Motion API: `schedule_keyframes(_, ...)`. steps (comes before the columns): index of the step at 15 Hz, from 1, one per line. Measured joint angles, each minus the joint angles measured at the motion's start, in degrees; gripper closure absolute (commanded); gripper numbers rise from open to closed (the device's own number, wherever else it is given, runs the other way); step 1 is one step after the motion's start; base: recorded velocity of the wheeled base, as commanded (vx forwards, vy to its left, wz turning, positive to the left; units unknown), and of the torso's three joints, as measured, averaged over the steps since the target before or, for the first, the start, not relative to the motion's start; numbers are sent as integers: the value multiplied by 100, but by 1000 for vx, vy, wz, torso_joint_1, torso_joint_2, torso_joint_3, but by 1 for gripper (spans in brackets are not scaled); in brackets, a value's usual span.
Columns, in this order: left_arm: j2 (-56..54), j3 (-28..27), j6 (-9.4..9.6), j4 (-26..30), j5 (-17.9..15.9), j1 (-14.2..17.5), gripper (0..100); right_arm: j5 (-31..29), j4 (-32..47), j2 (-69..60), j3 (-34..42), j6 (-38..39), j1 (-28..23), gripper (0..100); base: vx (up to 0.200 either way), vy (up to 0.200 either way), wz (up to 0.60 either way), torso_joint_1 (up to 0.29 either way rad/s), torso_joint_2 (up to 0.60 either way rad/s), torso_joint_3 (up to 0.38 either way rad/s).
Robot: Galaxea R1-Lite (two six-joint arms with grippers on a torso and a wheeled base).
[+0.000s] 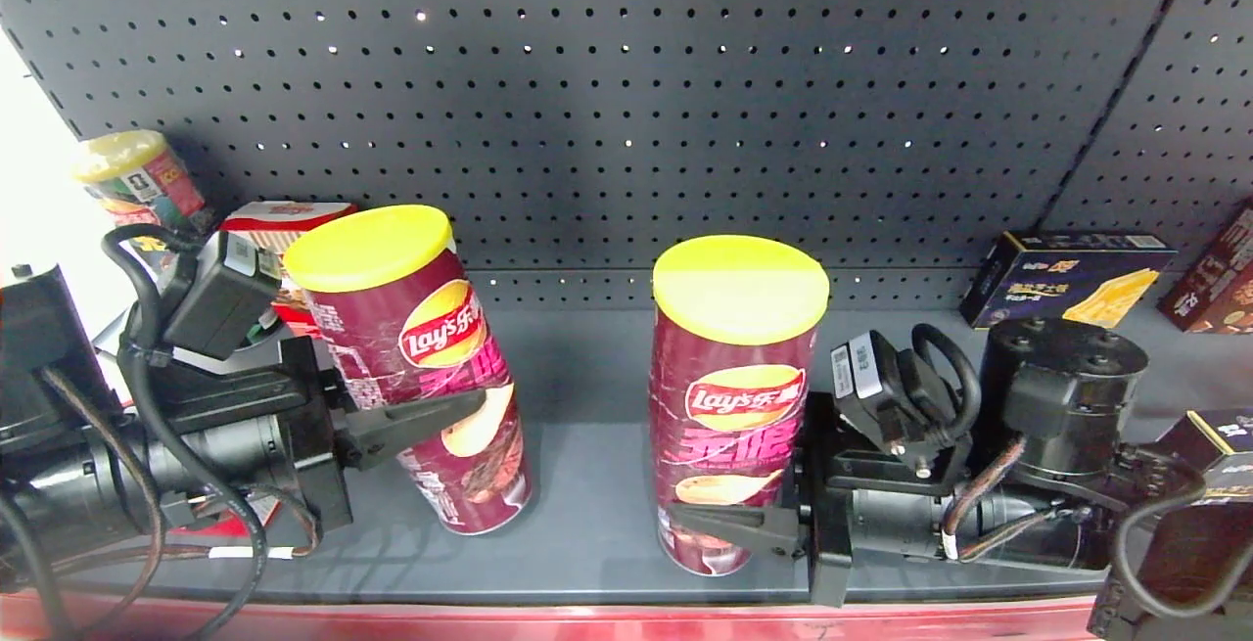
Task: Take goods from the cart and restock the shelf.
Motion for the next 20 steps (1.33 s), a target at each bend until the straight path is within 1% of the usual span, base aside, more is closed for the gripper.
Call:
schedule_keyframes(3,0,0,2,0,-1,11,100,5,-132,190,24,5,-41,100,0,0,0,0,0,0)
schedule_keyframes(7,-5,2,0,0,-9,100,100,57,-279,452,-30,-6,-224,100,0,0,0,0,0,0)
schedule_keyframes(10,-9,9,0,7,-9,105,100,84,-486,612,-67,-15,-380,100,0,0,0,0,0,0)
schedule_keyframes(13,-11,9,0,7,-9,105,100,88,-523,684,-72,-15,-445,100,0,0,0,0,0,0)
schedule_keyframes(14,-11,9,0,9,-1,105,100,90,-530,691,-72,-23,-450,0,0,0,0,0,0,0)
schedule_keyframes(20,-11,77,0,-5,-1,105,100,79,-675,529,112,-37,-422,0,0,0,0,0,0,0)
